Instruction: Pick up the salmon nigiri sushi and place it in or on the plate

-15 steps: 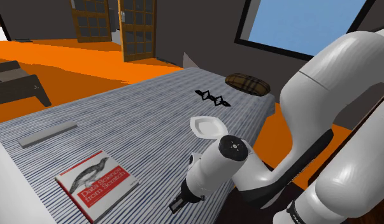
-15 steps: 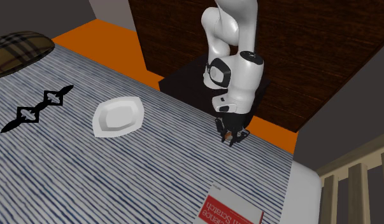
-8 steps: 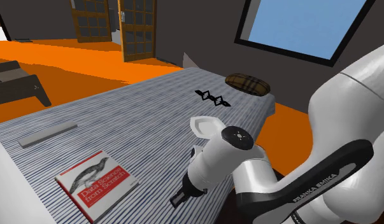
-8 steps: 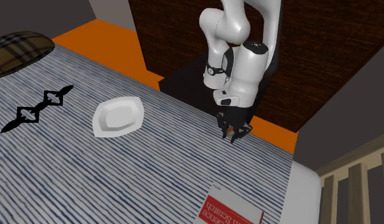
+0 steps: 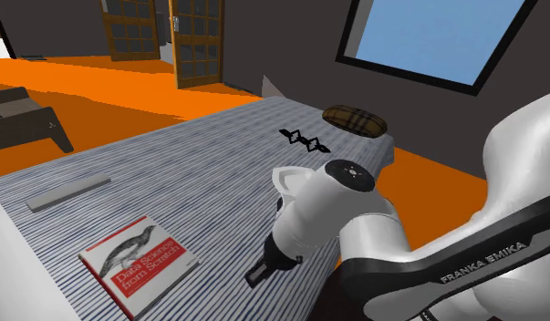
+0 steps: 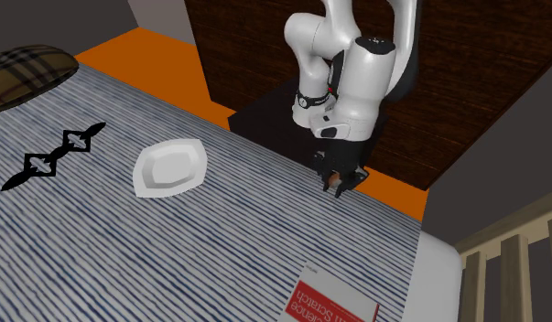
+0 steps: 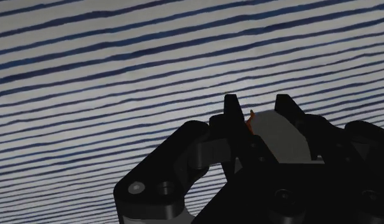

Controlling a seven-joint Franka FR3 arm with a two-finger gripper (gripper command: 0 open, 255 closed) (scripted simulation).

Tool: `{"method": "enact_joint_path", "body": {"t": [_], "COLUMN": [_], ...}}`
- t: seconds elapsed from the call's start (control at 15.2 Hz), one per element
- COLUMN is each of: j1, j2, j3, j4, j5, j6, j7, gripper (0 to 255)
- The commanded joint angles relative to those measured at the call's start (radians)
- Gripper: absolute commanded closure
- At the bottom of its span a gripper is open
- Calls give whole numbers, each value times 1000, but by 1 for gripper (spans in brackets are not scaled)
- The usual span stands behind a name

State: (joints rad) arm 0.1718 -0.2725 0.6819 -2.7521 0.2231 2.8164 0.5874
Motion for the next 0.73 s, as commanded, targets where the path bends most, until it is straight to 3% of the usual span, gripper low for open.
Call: {"method": "enact_joint_path", "body": {"t": [0.0,0.33,0.66], "j1": [21,34,10], "j2": [-31,-67,-70], "j3": [-24,-160,-306], "j4": [7,-26,-42], "j5": [24,69,85], "j6": [-39,-54,-58], "j7": [-23,-187,-371], "gripper": [255,255,255]}}
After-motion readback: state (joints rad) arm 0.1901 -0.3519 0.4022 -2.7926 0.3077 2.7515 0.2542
